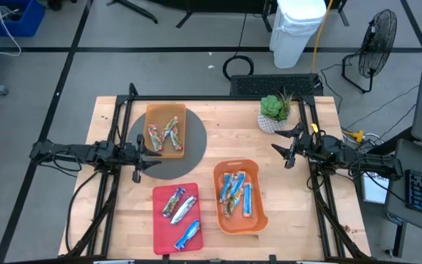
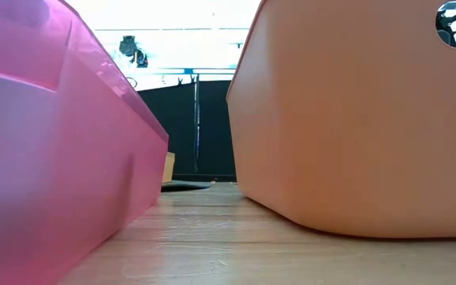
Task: Pick and place Granola Bars by type
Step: Return to Home Position
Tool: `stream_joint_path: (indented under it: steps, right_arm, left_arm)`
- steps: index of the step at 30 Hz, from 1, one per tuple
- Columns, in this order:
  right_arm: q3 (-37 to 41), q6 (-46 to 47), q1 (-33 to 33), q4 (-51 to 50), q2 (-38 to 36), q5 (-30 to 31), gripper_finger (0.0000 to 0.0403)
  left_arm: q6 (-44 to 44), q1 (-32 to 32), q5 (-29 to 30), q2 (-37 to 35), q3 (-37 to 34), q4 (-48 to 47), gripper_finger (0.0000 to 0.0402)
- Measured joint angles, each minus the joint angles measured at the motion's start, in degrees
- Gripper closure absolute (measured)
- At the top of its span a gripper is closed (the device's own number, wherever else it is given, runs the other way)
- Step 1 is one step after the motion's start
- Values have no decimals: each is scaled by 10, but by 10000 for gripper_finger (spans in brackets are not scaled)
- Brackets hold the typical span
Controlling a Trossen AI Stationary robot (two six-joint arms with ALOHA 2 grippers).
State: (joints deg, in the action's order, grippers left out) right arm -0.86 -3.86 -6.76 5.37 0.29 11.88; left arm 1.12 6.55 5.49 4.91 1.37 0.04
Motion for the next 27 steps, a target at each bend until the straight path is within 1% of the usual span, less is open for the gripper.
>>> stream_joint_path:
  steps: [27]
  right_arm:
    - [0,0,0,0,0,0,151]
  left_arm:
    - [-1,-2,1,0,-1,6,282]
